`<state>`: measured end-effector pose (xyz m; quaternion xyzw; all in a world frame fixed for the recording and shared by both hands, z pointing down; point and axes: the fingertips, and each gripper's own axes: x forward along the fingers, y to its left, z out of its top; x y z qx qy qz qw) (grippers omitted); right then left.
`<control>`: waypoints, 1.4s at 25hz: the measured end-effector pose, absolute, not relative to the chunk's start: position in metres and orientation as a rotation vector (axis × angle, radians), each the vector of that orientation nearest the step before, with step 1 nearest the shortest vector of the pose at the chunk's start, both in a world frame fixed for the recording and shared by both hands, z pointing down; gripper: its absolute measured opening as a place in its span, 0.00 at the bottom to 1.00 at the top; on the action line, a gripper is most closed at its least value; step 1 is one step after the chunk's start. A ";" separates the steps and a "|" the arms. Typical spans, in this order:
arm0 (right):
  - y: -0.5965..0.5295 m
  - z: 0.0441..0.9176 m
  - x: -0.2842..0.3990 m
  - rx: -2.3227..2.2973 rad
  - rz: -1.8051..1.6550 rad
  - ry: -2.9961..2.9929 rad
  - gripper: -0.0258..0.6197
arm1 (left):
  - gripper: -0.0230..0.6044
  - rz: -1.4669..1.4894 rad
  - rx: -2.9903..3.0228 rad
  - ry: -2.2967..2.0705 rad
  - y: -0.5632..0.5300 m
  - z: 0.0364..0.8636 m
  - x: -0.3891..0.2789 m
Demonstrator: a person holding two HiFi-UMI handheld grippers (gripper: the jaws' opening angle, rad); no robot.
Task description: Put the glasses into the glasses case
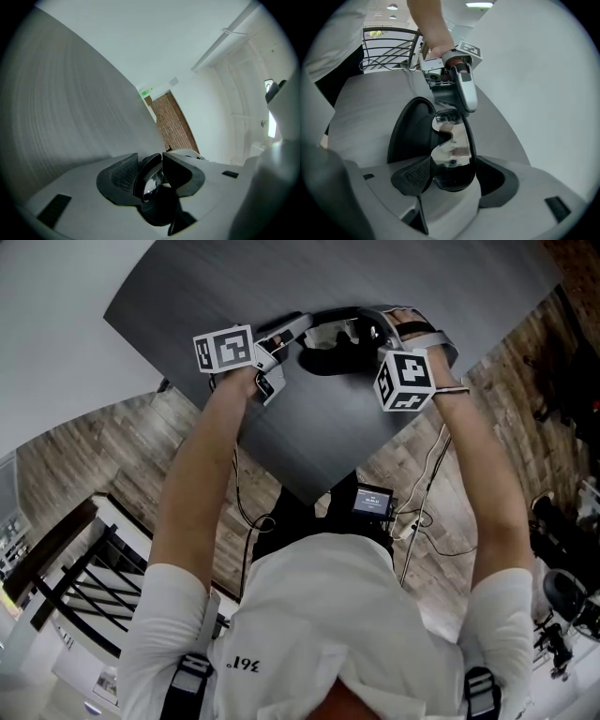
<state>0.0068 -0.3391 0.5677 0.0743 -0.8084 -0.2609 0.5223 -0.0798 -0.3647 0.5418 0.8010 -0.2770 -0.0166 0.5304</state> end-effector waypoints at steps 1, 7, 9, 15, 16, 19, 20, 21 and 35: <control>-0.340 0.567 0.007 0.181 -0.611 -1.941 0.48 | 0.31 -0.038 1.911 -0.661 -0.364 0.542 -0.080; -0.338 0.570 0.009 0.166 -0.579 -1.938 0.48 | 0.31 -0.028 1.913 -0.672 -0.365 0.544 -0.082; -0.334 0.574 0.009 0.149 -0.562 -1.933 0.49 | 0.31 -0.028 1.915 -0.673 -0.365 0.545 -0.083; -0.331 0.579 0.009 0.139 -0.531 -1.929 0.52 | 0.31 -0.024 1.922 -0.670 -0.365 0.544 -0.082; -0.331 0.579 0.010 0.136 -0.530 -1.928 0.53 | 0.31 -0.024 1.924 -0.669 -0.365 0.544 -0.082; -0.331 0.580 0.011 0.126 -0.520 -1.925 0.55 | 0.31 -0.019 1.925 -0.667 -0.364 0.544 -0.082; -0.331 0.580 0.012 0.123 -0.516 -1.925 0.55 | 0.31 -0.016 1.925 -0.666 -0.364 0.544 -0.082; -0.331 0.580 0.012 0.121 -0.513 -1.926 0.56 | 0.31 -0.013 1.925 -0.666 -0.364 0.544 -0.081; -0.330 0.575 0.018 0.110 -0.430 -1.956 0.60 | 0.31 -0.008 1.940 -0.661 -0.363 0.541 -0.082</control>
